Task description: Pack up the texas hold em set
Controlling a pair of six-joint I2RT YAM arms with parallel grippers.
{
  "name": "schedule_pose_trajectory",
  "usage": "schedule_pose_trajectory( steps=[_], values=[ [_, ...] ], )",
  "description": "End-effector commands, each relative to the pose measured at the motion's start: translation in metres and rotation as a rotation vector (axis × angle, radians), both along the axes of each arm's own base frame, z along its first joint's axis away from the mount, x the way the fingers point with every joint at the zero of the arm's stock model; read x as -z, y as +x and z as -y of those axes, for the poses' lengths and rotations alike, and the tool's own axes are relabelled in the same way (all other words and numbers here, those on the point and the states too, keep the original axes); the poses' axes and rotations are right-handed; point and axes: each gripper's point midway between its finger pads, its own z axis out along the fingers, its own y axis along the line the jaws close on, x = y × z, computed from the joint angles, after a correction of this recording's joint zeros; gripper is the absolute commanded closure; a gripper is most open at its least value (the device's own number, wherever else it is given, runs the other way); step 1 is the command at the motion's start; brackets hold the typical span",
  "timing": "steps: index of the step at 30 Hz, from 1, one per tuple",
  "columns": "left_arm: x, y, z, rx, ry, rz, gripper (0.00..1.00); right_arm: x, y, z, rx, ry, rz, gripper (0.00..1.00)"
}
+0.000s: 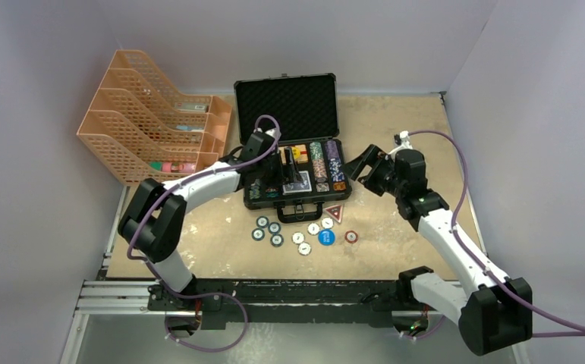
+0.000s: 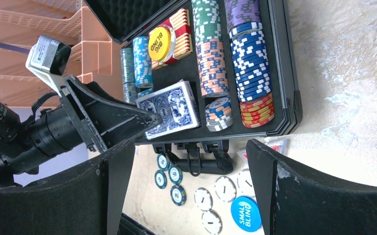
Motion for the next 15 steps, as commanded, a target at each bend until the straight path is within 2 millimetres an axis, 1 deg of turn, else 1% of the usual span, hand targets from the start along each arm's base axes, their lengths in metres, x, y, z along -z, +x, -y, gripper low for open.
schedule_pose_trajectory(
  steps=[1, 4, 7, 11, 15],
  values=[
    [-0.031, 0.023, -0.024, -0.101, 0.090, 0.122, 0.29, -0.009, 0.005, -0.005, -0.018, 0.029, 0.037, 0.13],
    [-0.034, 0.027, -0.038, -0.144, 0.157, 0.137, 0.29, -0.008, 0.005, -0.005, -0.018, 0.027, 0.035, 0.14],
    [-0.036, 0.028, -0.046, -0.167, 0.188, 0.148, 0.29, -0.005, 0.004, -0.004, -0.015, 0.024, 0.027, 0.14],
    [-0.035, 0.026, -0.044, -0.158, 0.180, 0.139, 0.41, -0.002, 0.003, -0.004, -0.014, 0.021, 0.019, 0.14],
    [-0.021, 0.025, -0.041, -0.144, 0.184, 0.104, 0.48, 0.002, 0.003, -0.004, -0.015, 0.017, 0.009, 0.14]
  ],
)
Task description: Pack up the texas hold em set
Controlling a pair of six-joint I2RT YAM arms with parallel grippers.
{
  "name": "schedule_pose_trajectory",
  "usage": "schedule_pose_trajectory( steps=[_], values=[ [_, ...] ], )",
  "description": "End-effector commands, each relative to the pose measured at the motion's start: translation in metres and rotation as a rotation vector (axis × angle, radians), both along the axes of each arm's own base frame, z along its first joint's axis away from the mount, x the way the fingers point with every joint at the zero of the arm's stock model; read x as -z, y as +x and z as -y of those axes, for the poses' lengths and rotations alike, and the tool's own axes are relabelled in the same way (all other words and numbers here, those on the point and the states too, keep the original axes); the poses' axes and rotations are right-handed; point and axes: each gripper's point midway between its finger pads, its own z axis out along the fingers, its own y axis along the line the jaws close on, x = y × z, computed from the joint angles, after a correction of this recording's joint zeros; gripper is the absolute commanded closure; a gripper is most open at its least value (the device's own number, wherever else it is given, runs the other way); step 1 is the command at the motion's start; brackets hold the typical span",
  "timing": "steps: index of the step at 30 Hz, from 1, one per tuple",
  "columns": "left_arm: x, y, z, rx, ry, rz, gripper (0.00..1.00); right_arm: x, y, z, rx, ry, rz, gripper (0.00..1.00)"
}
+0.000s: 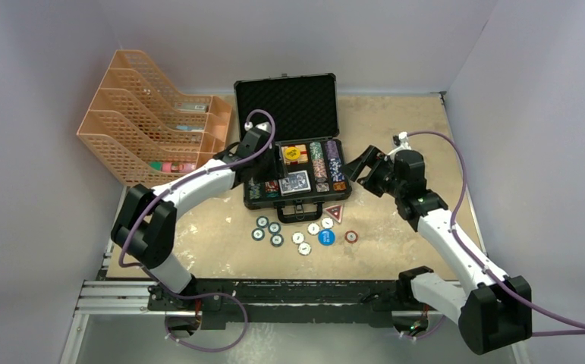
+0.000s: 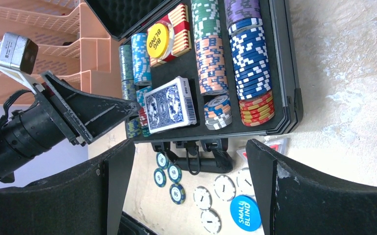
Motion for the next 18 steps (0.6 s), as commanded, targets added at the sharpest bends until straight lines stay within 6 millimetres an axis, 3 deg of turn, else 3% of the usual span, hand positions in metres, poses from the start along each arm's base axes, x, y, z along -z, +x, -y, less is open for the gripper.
schedule_pose_trajectory(
  steps=[1, 9, 18],
  values=[
    [-0.008, 0.009, 0.003, 0.000, -0.005, 0.023, 0.50, -0.002, 0.001, -0.002, -0.006, 0.011, 0.013, 0.14],
    [0.008, 0.006, 0.011, 0.027, -0.019, -0.026, 0.56, 0.004, -0.002, -0.001, -0.002, 0.009, -0.005, 0.14],
    [0.011, 0.008, 0.024, 0.067, -0.064, -0.030, 0.75, 0.008, -0.002, 0.000, 0.002, 0.006, -0.014, 0.14]
  ],
)
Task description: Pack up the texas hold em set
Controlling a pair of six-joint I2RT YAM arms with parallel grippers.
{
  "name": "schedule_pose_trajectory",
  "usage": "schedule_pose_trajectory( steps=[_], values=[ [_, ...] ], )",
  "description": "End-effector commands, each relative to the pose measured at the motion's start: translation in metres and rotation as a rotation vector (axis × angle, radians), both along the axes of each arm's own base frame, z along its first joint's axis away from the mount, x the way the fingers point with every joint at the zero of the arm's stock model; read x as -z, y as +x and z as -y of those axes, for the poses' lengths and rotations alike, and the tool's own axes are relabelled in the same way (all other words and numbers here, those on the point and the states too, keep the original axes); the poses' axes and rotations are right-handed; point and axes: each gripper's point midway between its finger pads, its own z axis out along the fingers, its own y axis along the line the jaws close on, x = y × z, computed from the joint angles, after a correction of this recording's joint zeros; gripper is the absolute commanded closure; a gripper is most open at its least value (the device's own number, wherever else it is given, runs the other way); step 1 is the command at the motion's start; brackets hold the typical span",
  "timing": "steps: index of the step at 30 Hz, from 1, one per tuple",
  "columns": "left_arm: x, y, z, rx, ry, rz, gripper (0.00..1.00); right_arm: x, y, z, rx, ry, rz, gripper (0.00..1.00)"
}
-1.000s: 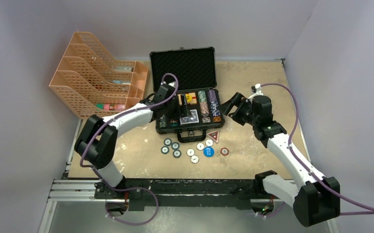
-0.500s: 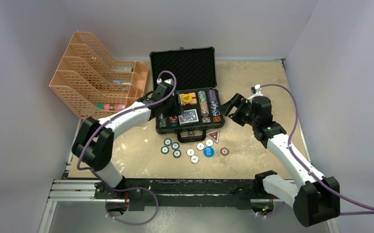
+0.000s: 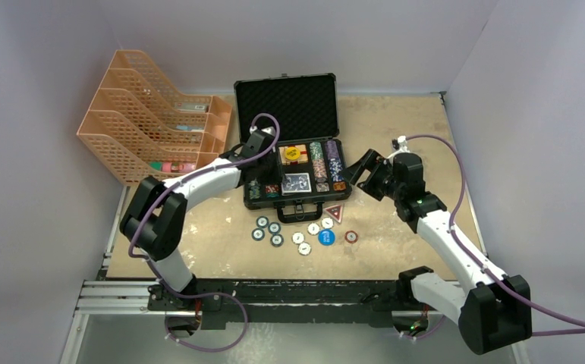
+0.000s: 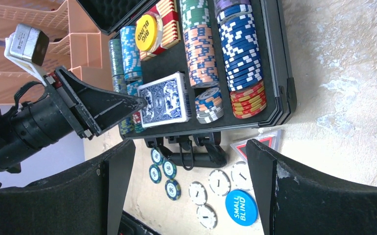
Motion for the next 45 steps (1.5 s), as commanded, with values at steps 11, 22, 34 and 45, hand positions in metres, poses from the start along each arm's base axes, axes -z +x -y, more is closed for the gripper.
schedule_pose_trajectory(
  steps=[11, 22, 34, 45],
  values=[
    [-0.011, 0.008, 0.044, 0.117, -0.173, -0.004, 0.84, -0.001, 0.002, 0.001, 0.009, 0.003, 0.014, 0.14],
    [-0.043, 0.022, -0.008, -0.012, 0.124, 0.135, 0.58, -0.002, 0.010, 0.015, 0.017, -0.116, 0.073, 0.14],
    [-0.020, 0.009, 0.014, 0.050, 0.027, 0.059, 0.90, 0.031, 0.007, 0.025, 0.051, -0.180, -0.044, 0.24],
    [0.026, -0.009, 0.005, 0.036, 0.113, -0.011, 0.92, 0.070, -0.009, 0.031, 0.050, -0.270, -0.160, 0.26]
  ],
)
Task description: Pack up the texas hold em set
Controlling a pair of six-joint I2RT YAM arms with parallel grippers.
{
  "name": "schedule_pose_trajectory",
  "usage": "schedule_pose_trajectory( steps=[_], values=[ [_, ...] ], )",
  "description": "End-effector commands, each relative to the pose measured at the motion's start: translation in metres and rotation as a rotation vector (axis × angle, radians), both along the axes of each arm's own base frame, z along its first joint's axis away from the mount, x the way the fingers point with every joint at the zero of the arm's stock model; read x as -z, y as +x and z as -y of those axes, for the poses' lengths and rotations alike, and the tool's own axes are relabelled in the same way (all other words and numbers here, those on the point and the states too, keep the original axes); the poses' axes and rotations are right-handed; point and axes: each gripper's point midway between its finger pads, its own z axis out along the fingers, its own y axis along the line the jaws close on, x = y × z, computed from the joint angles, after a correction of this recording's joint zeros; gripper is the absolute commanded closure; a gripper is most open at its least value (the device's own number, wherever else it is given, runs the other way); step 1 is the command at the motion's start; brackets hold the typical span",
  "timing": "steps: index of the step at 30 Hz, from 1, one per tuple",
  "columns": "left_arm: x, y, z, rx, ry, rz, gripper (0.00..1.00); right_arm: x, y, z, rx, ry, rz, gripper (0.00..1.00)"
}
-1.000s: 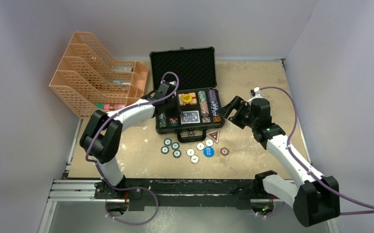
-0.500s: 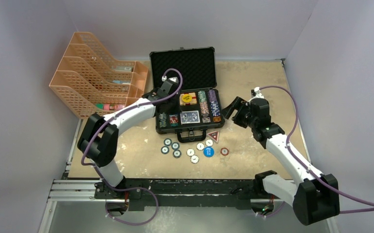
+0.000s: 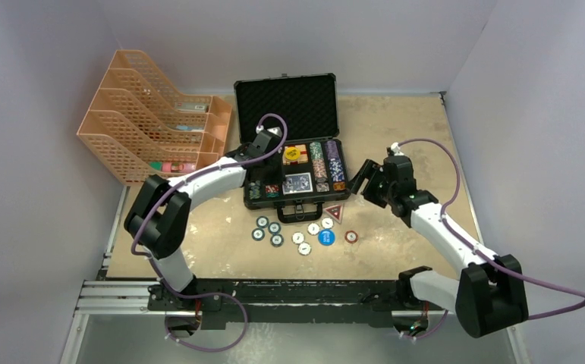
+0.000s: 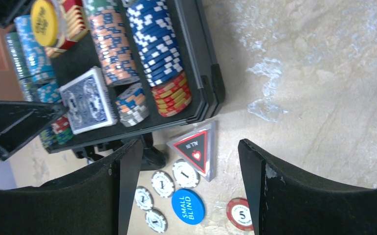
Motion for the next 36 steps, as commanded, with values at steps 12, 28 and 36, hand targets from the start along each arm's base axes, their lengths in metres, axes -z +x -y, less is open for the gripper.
schedule_pose_trajectory(
  steps=[12, 28, 36],
  values=[
    [-0.091, 0.013, -0.012, -0.071, -0.015, 0.262, 0.64, 0.040, -0.031, -0.010, -0.038, -0.173, -0.068, 0.23],
    [-0.213, -0.015, -0.110, -0.287, 0.057, 0.653, 0.47, 0.077, -0.039, -0.047, -0.089, -0.395, -0.186, 0.26],
    [-0.205, -0.020, -0.113, -0.276, 0.071, 0.640, 0.46, 0.096, -0.052, -0.033, 0.008, -0.526, -0.305, 0.31]
  ],
)
